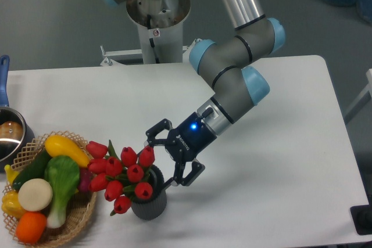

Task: Pick up the flowers from the vase
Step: 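Lower the open gripper around the tulip stems above the vase rim, then close the gripper on the tulip stems, then lift the tulip bunch upward out of the grey vase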

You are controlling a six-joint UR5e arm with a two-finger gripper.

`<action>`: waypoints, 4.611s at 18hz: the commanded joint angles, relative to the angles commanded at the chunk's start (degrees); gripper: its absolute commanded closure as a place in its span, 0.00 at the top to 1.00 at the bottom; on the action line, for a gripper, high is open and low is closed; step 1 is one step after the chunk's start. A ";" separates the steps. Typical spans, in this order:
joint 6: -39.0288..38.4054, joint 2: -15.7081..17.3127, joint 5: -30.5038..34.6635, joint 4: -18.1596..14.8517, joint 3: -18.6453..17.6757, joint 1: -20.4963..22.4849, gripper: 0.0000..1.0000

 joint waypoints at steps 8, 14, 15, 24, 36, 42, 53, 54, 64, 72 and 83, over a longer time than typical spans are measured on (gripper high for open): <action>-0.09 -0.18 -0.09 0.00 0.70 -0.70 1.00; -0.09 -0.53 -0.18 0.00 1.41 -1.49 1.00; -0.09 -0.70 -0.18 0.00 1.67 -1.76 1.00; -0.09 -1.58 -0.79 0.00 2.37 -2.02 1.00; -0.09 -1.58 -1.76 0.09 2.64 -3.08 1.00; -0.09 -1.58 -2.28 0.18 2.72 -3.08 0.89; -0.09 -2.11 -3.78 0.26 3.96 -2.46 0.46; -0.09 -2.11 -3.78 0.26 3.96 -2.37 0.43; -0.44 -1.58 -4.57 0.18 3.87 -1.58 0.37; -1.05 1.31 -8.17 0.18 3.17 -1.58 0.37; -6.68 5.01 -11.07 0.09 3.25 -1.58 0.37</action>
